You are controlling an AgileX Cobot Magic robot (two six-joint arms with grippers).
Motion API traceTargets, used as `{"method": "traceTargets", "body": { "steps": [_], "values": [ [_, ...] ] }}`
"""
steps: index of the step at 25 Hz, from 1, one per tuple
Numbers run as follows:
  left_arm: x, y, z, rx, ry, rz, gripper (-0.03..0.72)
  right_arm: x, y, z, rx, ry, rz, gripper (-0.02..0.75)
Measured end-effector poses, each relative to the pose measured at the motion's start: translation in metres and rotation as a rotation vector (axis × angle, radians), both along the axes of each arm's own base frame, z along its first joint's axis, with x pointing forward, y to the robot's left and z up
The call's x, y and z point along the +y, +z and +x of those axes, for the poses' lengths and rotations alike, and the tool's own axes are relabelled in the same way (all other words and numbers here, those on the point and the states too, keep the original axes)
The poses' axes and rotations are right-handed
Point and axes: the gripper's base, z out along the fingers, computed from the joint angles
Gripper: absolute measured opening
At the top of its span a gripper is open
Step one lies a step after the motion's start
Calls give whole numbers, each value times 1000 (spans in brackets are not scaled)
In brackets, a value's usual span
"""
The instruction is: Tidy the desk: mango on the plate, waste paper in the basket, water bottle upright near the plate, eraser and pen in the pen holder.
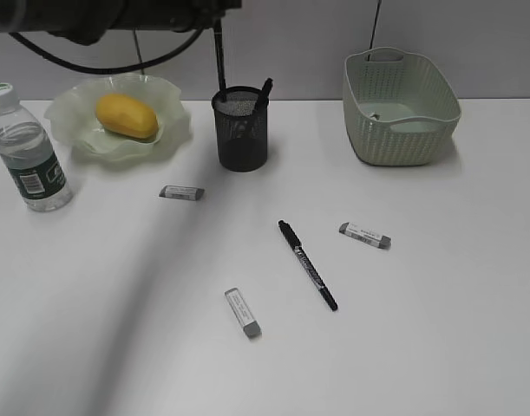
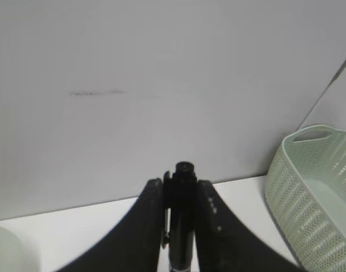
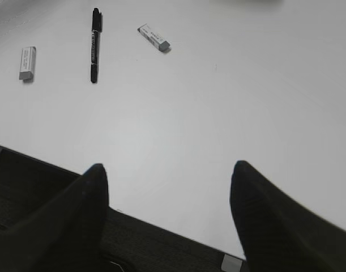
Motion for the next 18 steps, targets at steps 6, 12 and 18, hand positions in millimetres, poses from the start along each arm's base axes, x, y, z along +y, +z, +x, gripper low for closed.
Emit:
{"method": "traceTargets", "body": {
  "steps": [6,12,18],
  "values": [
    [-6,-25,4,38,6,13,132,0,0,0,0,0,0,531],
    [-8,-35,4,69,-17,25,317,0,0,0,0,0,0,531],
    [-9,-28,2,63,-30,28,457,0,0,0,0,0,0,531]
  ]
}}
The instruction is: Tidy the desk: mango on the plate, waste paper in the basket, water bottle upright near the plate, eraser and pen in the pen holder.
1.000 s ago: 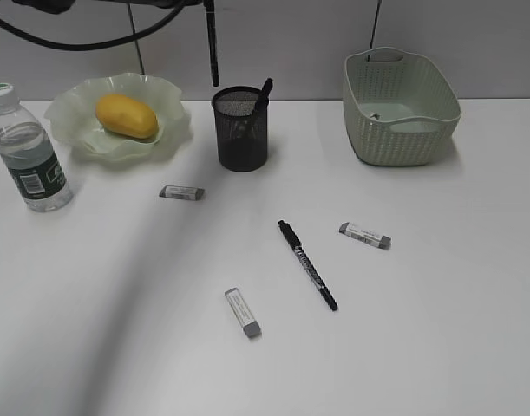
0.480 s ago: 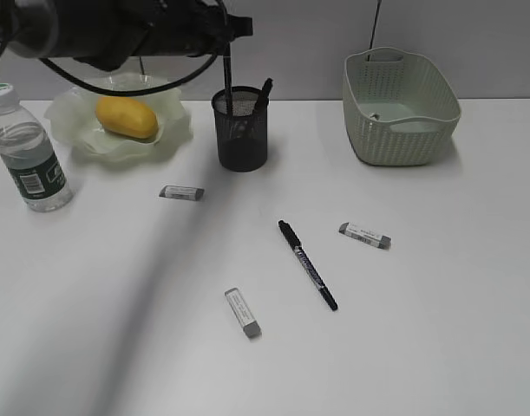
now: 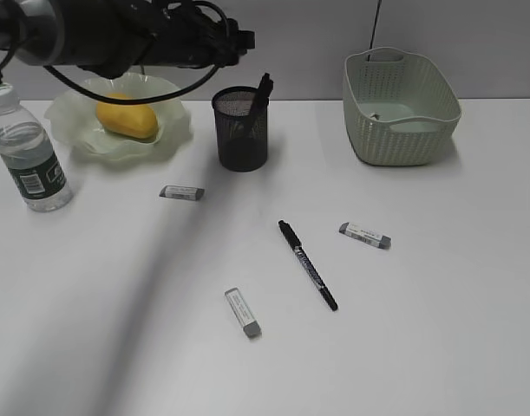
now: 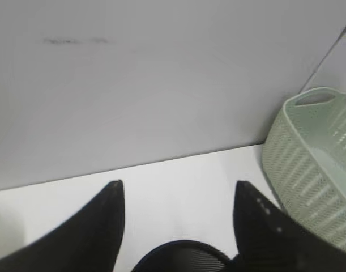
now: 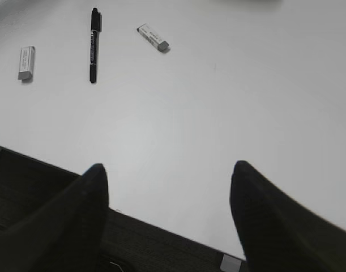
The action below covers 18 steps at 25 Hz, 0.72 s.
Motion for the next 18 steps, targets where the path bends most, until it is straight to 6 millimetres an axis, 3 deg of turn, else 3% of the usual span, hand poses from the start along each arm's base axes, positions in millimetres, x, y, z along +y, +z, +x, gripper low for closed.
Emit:
{"method": "traceTargets", "body": {
  "steps": [9,13,18],
  "values": [
    [-3,56,-37,76,-277,62,468,0,0,0,1,0,0,531],
    [6,72,-59,185,-363,183,468,0,0,0,0,0,0,531],
    [30,80,-85,410,-339,387,468,0,0,0,0,0,0,531]
  ]
}}
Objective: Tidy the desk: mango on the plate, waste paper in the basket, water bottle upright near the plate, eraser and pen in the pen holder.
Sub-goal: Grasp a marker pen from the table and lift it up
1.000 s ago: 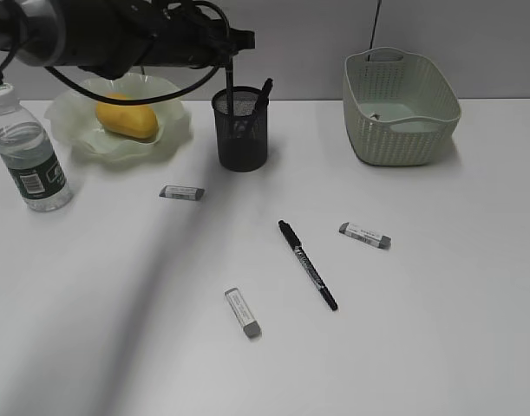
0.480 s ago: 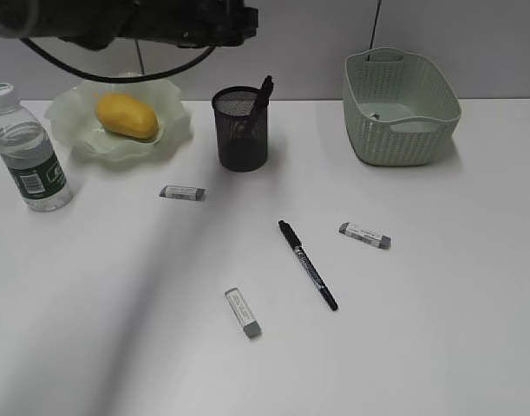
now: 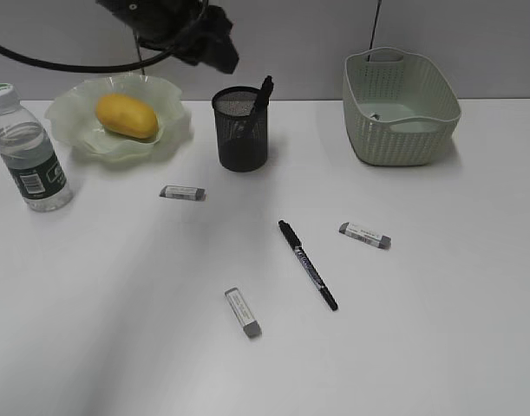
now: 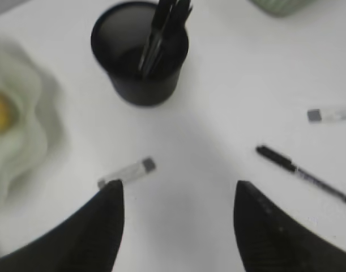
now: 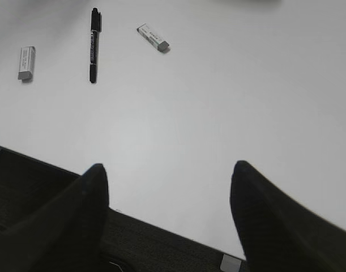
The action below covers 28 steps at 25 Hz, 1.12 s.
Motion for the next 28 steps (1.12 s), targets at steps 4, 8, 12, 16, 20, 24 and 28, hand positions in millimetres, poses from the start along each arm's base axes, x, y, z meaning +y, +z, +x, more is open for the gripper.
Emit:
{"method": "traceTargets", "body": {
  "steps": [4,8,12,16,20,24,28],
  "values": [
    [18,6,-21,157,43,149,468,0,0,0,0,0,0,531],
    [31,18,-33,177,94,214,468,0,0,0,0,0,0,531],
    [46,17,-62,198,109,233,466,0,0,0,0,0,0,531],
    [72,9,-100,167,143,197,466,0,0,0,0,0,0,530],
    [118,-3,-135,167,267,147,466,0,0,0,0,0,0,530],
    [158,-3,-174,121,394,98,466,0,0,0,0,0,0,530],
    [170,6,-218,4,455,-2,466,0,0,0,0,0,0,530]
  ]
}}
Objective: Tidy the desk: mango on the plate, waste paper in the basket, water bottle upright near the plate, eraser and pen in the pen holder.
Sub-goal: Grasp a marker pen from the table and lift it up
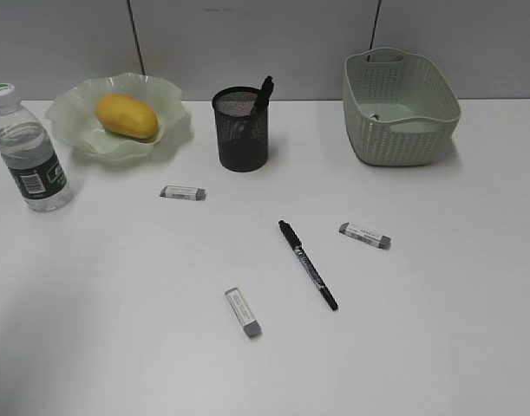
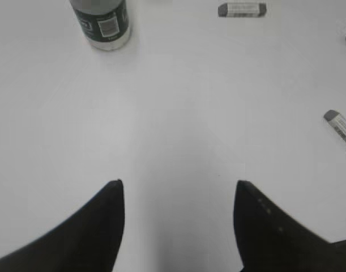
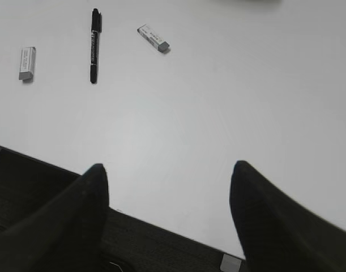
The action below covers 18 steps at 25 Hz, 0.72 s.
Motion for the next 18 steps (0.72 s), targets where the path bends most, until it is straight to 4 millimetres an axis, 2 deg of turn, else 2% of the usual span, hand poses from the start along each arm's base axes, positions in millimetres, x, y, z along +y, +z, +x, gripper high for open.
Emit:
{"method": "traceTargets", "body": {
  "steps": [4,9,13,18],
  "values": [
    [7,6,-53,-172,9,-18,466,0,0,0,0,0,0,530],
    [12,4,-107,-359,7,-38,466,0,0,0,0,0,0,530],
    [16,5,-142,-475,0,-49,466,0,0,0,0,0,0,530],
    [19,-1,-166,-508,-8,-39,466,0,0,0,0,0,0,530]
  ]
}}
